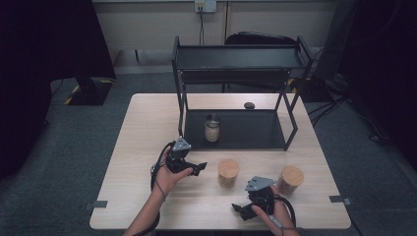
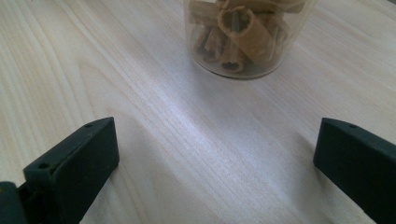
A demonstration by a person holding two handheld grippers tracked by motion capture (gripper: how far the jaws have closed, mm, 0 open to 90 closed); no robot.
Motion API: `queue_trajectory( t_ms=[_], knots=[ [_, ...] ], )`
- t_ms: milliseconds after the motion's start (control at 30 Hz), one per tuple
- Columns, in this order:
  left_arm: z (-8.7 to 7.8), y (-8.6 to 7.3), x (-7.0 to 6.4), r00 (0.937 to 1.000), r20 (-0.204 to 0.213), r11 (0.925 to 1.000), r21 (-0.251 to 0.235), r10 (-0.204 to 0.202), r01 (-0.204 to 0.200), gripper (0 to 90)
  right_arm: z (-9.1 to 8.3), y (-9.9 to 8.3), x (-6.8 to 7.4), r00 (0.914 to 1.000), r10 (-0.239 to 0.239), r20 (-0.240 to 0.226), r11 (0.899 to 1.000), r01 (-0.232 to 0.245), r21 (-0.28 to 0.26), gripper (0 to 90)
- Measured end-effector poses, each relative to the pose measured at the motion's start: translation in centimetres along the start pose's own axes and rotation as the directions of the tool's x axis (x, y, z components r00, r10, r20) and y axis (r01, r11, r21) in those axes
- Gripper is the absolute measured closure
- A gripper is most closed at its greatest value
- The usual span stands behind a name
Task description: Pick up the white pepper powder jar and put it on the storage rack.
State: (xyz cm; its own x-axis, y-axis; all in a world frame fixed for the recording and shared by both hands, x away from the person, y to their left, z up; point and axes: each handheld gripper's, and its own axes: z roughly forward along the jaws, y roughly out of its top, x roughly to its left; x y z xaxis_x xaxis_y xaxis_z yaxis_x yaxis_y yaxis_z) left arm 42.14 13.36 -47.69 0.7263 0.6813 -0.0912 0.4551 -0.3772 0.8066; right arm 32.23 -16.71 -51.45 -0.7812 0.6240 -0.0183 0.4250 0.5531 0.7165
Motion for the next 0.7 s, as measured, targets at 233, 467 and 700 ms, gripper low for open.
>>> queue_trajectory(
  t_ms=[233, 467, 700],
  knots=[
    [-0.6, -0.7, 0.2, 1.0000, -0.005, 1.0000, 0.004, -0.005, 0.005, 5.0, 0.0, 0.0, 0.0, 1.0000, 0.000, 0.000, 1.000, 0.000, 0.000, 0.0],
    [-1.0, -1.3, 0.5, 0.9999, -0.011, 0.9999, 0.008, -0.008, 0.008, 5.0, 0.0, 0.0, 0.0, 1.0000, 0.000, 0.000, 1.000, 0.000, 0.000, 0.0],
    [-1.2, -1.9, 0.6, 0.9999, -0.014, 0.9998, 0.015, -0.010, 0.010, 5.0, 0.0, 0.0, 0.0, 1.0000, 0.000, 0.000, 1.000, 0.000, 0.000, 0.0]
  ],
)
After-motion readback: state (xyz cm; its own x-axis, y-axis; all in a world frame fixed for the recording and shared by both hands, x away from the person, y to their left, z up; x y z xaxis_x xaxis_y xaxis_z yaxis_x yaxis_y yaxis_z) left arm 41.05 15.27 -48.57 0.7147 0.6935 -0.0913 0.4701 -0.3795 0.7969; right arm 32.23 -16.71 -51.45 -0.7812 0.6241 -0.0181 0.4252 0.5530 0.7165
